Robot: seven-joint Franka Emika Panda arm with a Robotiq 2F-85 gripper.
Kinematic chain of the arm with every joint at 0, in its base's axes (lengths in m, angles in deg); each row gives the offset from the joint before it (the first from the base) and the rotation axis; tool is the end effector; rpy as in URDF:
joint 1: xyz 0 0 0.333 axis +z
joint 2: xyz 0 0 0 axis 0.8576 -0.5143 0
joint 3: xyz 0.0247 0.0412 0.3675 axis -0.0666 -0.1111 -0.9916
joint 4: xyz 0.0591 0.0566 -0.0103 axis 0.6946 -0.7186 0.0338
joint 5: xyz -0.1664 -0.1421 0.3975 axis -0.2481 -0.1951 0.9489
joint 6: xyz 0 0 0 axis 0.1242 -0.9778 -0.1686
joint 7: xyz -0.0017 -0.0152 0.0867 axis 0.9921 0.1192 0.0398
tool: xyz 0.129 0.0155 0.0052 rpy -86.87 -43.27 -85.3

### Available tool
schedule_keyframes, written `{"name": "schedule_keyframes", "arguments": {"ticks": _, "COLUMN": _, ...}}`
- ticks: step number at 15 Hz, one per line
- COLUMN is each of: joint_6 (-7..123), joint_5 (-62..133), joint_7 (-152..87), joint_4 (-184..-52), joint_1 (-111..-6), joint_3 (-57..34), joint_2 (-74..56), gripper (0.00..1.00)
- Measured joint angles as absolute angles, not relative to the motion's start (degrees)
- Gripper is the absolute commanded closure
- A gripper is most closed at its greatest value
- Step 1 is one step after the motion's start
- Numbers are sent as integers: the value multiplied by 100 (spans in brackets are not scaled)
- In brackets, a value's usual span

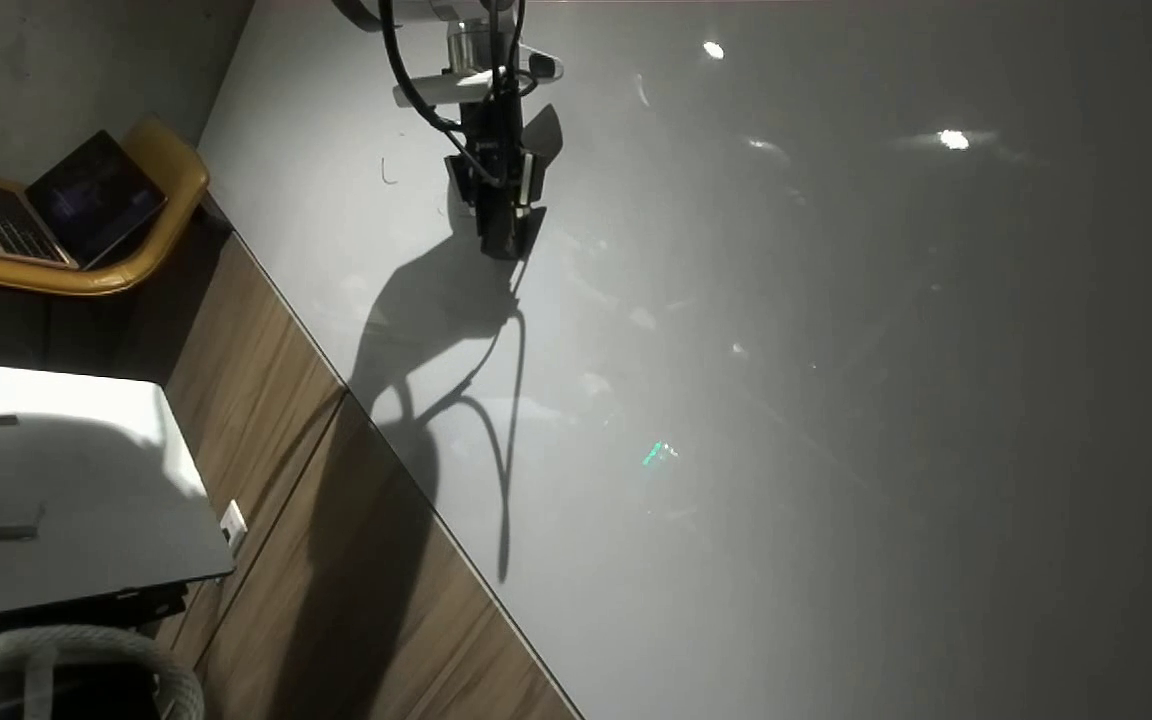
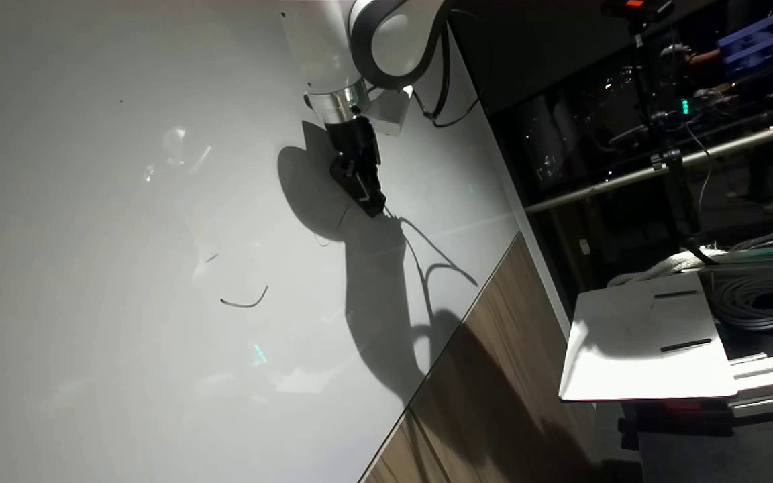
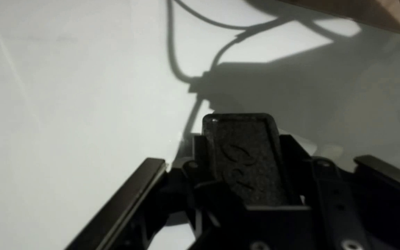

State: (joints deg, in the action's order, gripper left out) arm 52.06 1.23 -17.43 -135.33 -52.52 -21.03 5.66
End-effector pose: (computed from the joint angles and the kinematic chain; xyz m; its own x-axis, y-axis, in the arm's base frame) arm 0.6555 0.1149 0.5235 0.8905 0.2867 0.3533 0.0969 -0.8781 0.4685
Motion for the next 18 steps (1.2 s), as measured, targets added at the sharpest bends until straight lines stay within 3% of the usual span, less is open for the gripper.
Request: {"name": "schedule_keyframes", "arguments": {"ticks": 18, "joint_6": 3658, "joint_5": 104, "joint_7": -1487, "joint_4": -10946, "joint_1": -3367, "joint_3": -2607, "joint_2": -1777, "gripper": 71}}
